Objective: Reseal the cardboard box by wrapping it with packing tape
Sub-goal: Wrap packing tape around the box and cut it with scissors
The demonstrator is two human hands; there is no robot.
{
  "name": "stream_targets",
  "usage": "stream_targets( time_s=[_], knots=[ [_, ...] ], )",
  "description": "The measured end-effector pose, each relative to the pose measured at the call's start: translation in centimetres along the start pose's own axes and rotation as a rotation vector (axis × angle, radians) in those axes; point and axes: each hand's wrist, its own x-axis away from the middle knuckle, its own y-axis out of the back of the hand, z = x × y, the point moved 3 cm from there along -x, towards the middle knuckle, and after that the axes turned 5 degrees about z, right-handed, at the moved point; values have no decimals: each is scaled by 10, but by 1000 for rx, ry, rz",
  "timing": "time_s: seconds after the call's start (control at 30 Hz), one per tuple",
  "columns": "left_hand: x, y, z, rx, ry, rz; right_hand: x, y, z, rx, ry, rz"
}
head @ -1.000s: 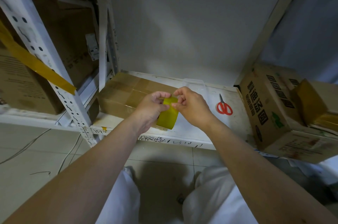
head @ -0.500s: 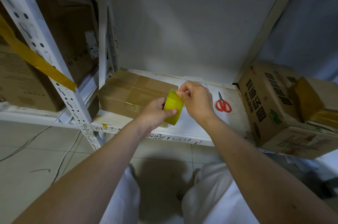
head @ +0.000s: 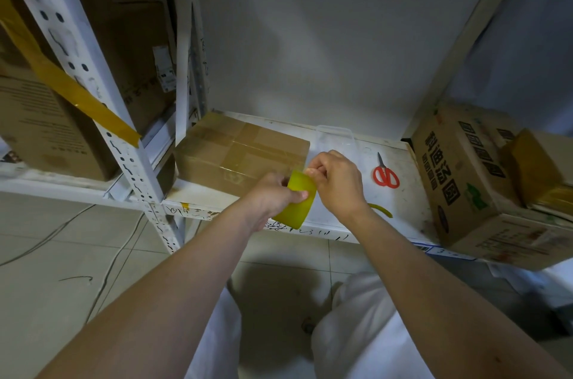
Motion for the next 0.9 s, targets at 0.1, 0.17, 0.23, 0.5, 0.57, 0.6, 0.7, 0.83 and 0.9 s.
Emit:
stream_targets(
  time_s=[0.1, 0.17, 0.23, 0.5, 0.57, 0.6, 0.7, 0.83, 0.9],
  knots=[
    [-5, 2, 0, 142, -13, 54, -7, 0, -8, -63, -34, 83],
    [-9, 2, -1, 158, -8, 98, -10, 1, -12, -115, -37, 113],
    [-16, 0, -4, 135, -15, 88, -14, 1, -18, -161, -51, 137],
    [-62, -24, -12, 297, 51, 94, -43, 13, -84, -264, -287, -79],
    [-77, -31, -11, 298, 60, 103, -49, 17, -122, -69, -455, -131],
    [-87, -34, -10, 291, 62, 105, -52, 14, -144, 43, -537, -107],
    [-108, -43, -6, 258, 78, 116, -53, 5, -194, 281, -684, 23],
    [-133, -53, 1, 235, 135, 128, -61, -6, -237, 356, -714, 87],
    [-145, -57, 6, 241, 147, 122, -71, -13, -251, 395, -704, 90]
  ],
)
